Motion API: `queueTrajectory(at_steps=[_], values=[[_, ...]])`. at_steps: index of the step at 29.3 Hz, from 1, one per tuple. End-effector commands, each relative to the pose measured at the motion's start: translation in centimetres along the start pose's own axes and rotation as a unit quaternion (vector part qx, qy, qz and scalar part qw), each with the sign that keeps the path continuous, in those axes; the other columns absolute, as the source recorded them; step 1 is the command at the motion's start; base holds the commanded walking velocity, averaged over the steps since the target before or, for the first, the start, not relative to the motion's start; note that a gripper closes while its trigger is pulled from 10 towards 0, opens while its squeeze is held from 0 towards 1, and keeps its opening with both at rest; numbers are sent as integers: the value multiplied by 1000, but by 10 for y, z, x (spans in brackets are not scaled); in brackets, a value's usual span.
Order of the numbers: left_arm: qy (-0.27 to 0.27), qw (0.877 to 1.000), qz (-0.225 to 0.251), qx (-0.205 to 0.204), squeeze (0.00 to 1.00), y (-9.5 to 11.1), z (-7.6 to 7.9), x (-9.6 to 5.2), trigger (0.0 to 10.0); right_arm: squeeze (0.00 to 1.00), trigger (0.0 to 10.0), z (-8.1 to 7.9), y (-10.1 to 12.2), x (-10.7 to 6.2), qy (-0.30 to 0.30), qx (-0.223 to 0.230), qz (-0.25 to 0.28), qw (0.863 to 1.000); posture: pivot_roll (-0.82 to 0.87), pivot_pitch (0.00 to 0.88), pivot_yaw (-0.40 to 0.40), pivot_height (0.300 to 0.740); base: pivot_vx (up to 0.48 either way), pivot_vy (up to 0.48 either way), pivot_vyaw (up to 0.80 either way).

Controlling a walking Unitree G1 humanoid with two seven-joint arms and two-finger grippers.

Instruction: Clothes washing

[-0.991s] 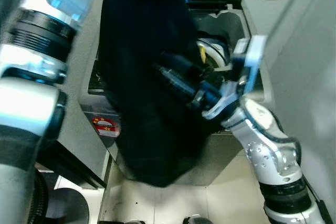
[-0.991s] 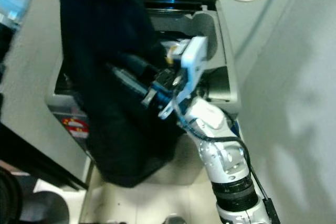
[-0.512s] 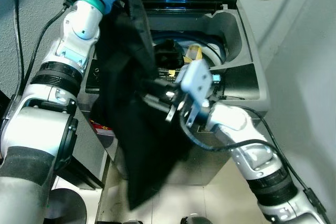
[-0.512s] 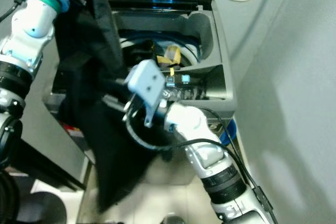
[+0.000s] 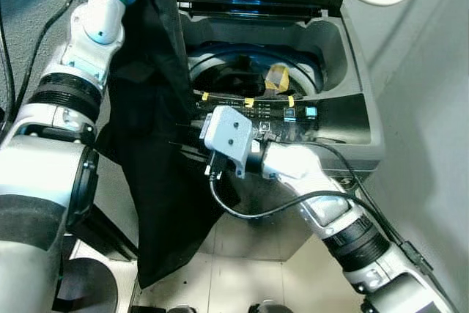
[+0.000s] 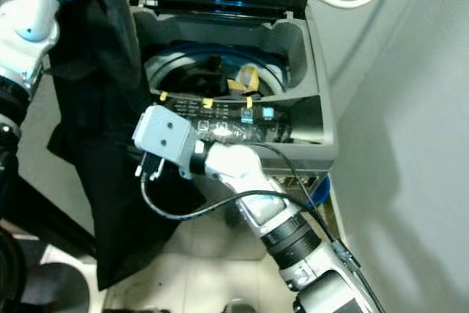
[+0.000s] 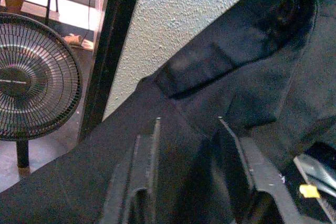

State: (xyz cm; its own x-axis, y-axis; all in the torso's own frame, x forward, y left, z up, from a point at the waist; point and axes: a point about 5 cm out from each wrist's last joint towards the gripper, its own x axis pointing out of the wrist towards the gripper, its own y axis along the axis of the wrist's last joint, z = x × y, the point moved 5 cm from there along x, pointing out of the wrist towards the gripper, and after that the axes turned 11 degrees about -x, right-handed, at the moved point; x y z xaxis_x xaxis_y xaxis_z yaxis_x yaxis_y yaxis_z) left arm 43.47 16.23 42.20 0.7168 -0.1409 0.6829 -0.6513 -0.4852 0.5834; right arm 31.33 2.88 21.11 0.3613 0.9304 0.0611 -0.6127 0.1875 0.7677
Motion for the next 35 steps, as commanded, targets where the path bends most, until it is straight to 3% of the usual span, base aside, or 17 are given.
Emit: queueTrajectory(at_steps=[1,5,8,9,17,20,27,30,35], values=[[2,1000,17,-3,0,10,-4,4,10000,1000,10000,-6,3,-3,13,19,11,1000,21,0,27,740,0,0,0],[3,1000,18,-3,0,10,-3,5,10000,1000,10000,-9,3,-4,21,22,14,999,21,0,27,740,0,0,0],[1,1000,23,-2,0,14,-1,8,10000,1000,10000,-21,4,0,41,38,21,998,19,0,32,740,0,0,0],[-1,1000,30,0,0,22,-1,13,10000,0,10000,-29,0,9,37,48,19,998,19,0,38,740,0,0,0],[0,999,42,-2,0,32,-2,19,10000,0,10000,-25,-19,30,-47,81,-27,995,24,0,44,740,0,0,0],[-2,999,43,-2,0,32,-1,18,10000,0,10000,-15,-28,33,-114,109,-56,986,24,0,42,740,0,0,0],[-1,999,41,-3,0,30,-1,18,10000,0,10000,3,-34,33,-187,160,-71,967,22,0,38,740,0,0,0],[-1,999,41,-2,0,30,-1,18,10000,0,10000,8,-30,35,-201,167,-60,963,23,0,39,740,0,0,0],[0,999,41,-2,0,30,-1,18,10000,0,10000,27,-30,33,-267,175,-62,946,24,0,37,740,0,0,0]])
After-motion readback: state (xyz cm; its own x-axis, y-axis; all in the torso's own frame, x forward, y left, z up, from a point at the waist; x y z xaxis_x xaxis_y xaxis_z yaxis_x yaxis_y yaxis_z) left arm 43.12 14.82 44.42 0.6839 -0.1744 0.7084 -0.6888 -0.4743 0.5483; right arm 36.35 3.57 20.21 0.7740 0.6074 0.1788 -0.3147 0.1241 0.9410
